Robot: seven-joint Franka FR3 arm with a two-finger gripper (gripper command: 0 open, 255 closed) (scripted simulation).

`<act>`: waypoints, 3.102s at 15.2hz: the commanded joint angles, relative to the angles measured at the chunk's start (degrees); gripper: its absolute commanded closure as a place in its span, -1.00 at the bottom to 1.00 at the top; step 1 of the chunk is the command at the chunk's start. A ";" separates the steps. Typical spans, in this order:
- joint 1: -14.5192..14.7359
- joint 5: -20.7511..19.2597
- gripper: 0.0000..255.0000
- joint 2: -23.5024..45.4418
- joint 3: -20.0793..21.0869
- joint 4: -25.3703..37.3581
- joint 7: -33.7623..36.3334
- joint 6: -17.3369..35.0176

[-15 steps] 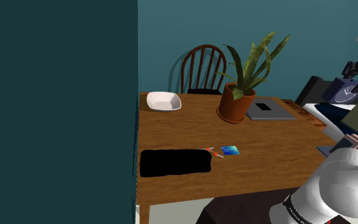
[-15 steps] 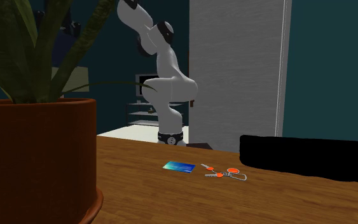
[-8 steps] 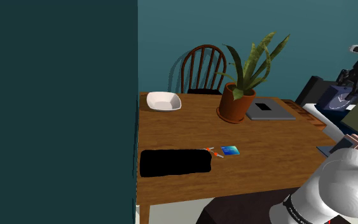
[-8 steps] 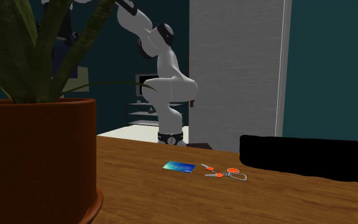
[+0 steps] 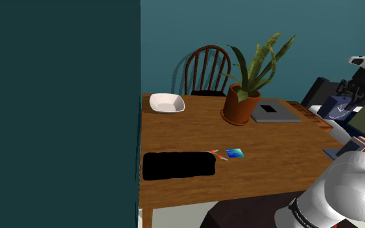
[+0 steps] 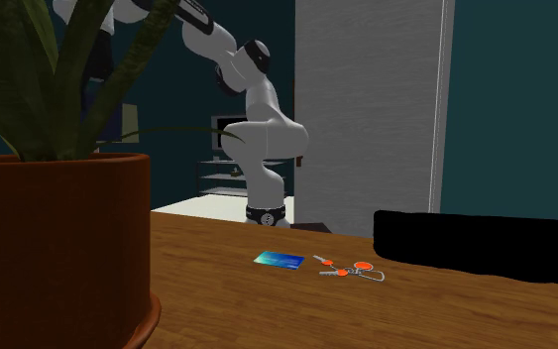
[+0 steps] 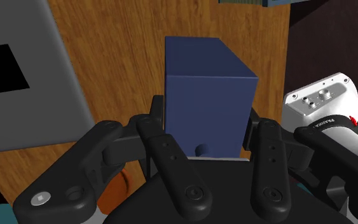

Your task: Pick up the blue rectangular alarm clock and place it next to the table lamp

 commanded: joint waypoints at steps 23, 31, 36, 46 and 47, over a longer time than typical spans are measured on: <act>-1.42 -7.86 1.00 -1.92 -9.71 -15.86 2.51 15.52; -0.84 -11.10 1.00 -0.96 -14.50 -19.68 3.36 21.18; 0.00 -13.28 1.00 0.05 -17.99 -21.67 3.96 24.90; 0.66 -14.53 1.00 0.71 -20.08 -22.60 4.33 26.96; 0.61 -14.53 -1.00 0.68 -20.05 -22.62 4.31 26.93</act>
